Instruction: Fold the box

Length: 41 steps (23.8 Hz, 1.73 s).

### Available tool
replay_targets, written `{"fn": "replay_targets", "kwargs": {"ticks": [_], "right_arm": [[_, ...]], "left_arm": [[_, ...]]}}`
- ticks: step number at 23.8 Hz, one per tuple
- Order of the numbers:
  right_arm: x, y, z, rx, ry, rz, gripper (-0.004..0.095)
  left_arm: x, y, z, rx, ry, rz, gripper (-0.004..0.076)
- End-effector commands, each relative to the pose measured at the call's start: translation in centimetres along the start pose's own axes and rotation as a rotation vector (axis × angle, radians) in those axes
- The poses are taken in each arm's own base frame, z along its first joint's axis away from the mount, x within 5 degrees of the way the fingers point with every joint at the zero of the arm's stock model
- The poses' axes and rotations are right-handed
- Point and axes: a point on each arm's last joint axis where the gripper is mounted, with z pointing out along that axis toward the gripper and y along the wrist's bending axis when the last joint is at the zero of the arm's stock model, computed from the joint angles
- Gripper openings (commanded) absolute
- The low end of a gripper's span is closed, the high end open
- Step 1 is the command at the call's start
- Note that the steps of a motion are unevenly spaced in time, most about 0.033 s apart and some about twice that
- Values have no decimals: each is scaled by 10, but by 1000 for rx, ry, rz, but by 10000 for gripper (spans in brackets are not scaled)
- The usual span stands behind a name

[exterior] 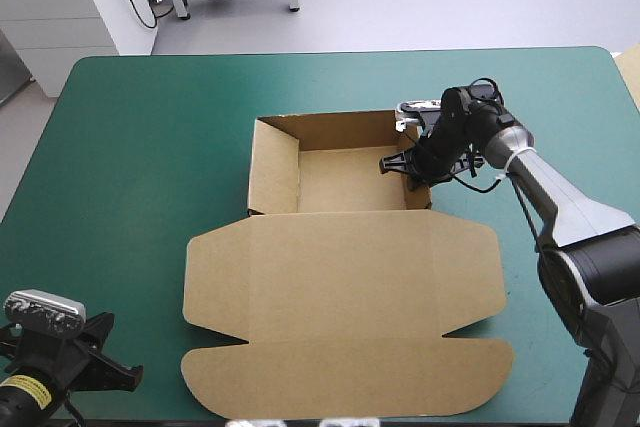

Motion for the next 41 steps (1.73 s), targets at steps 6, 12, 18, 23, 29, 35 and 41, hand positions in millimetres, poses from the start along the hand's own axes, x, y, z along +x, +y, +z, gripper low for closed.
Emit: {"fn": "replay_targets", "kwargs": {"ticks": [6,12,18,23,29,35,41], "right_arm": [[-19,3,-65,34,-170,-61,-21],[-27,-46,-121,256,-264,-27,-21],[-5,-167,-165,427,-295,178,-14],[13,-252,-148,355,-251,319,97],[19,-276,-142,413,-216,369,660],[24,-260,-179,441,-305,419,544],[41,-182,-246,301,-520,290,5]], "left_arm": [[-3,0,-9,9,-72,-18,-8],[-4,1,-9,3,-78,-14,-8],[-11,1,-10,4,-158,-11,-8],[-18,0,-11,17,-240,-17,-8],[-24,-3,-13,55,-304,-42,-8],[-21,-4,-12,59,-266,-46,-8],[-20,-5,-11,80,-261,-57,-8]]}}
